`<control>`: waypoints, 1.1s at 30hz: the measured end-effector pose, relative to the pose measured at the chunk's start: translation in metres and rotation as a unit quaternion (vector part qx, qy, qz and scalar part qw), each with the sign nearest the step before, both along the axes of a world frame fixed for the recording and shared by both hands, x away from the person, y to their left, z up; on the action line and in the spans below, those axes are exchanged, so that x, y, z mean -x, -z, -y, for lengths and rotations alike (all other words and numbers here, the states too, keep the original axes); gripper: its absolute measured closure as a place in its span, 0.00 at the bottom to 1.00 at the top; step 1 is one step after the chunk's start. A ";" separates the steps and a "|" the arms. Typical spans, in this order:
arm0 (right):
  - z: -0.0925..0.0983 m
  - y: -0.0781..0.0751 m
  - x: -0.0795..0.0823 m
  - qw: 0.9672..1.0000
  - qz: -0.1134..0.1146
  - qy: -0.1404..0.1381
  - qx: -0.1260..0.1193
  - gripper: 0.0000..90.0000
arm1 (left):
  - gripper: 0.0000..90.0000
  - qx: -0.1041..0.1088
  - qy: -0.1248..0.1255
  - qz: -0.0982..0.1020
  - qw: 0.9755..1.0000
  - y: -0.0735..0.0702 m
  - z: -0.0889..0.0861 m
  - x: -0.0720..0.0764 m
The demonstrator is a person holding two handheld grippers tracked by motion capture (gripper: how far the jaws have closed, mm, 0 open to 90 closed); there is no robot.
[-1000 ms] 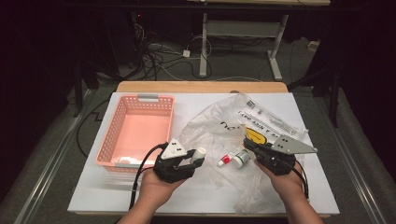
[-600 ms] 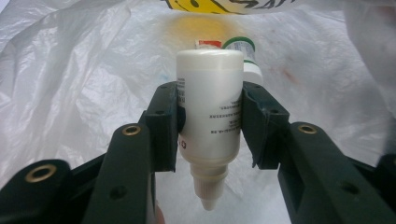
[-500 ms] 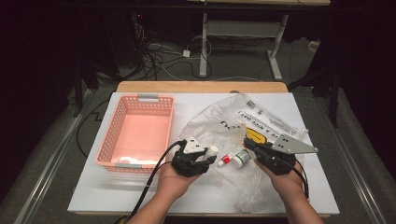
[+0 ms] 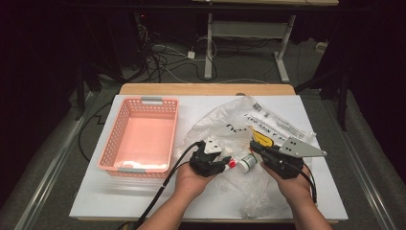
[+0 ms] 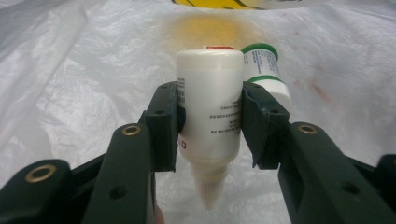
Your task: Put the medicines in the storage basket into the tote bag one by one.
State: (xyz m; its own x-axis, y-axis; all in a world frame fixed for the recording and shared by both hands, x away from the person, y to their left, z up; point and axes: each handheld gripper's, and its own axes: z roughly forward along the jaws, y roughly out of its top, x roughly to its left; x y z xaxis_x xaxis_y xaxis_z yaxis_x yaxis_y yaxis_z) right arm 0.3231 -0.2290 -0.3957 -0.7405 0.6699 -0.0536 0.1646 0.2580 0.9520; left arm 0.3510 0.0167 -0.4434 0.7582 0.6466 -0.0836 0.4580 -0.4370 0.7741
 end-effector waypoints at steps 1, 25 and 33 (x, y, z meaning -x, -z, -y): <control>0.000 0.000 0.000 1.000 -0.001 0.002 0.000 1.00 | 0.64 0.001 -0.001 0.000 1.000 0.001 0.002 -0.002; 0.002 0.002 -0.004 1.000 -0.007 -0.002 -0.007 1.00 | 0.64 0.015 -0.027 0.004 1.000 0.028 0.030 -0.039; 0.003 0.004 -0.004 1.000 -0.009 -0.001 -0.004 1.00 | 0.52 0.000 -0.014 0.014 1.000 0.023 0.030 -0.032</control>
State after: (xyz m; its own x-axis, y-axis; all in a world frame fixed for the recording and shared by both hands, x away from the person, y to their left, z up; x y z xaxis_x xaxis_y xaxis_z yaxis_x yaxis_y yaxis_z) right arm 0.3274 -0.2318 -0.3996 -0.7425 0.6690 -0.0339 0.1816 0.2498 0.9511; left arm 0.3835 -0.0131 -0.4661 0.7418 0.6676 -0.0639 0.4490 -0.4237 0.7867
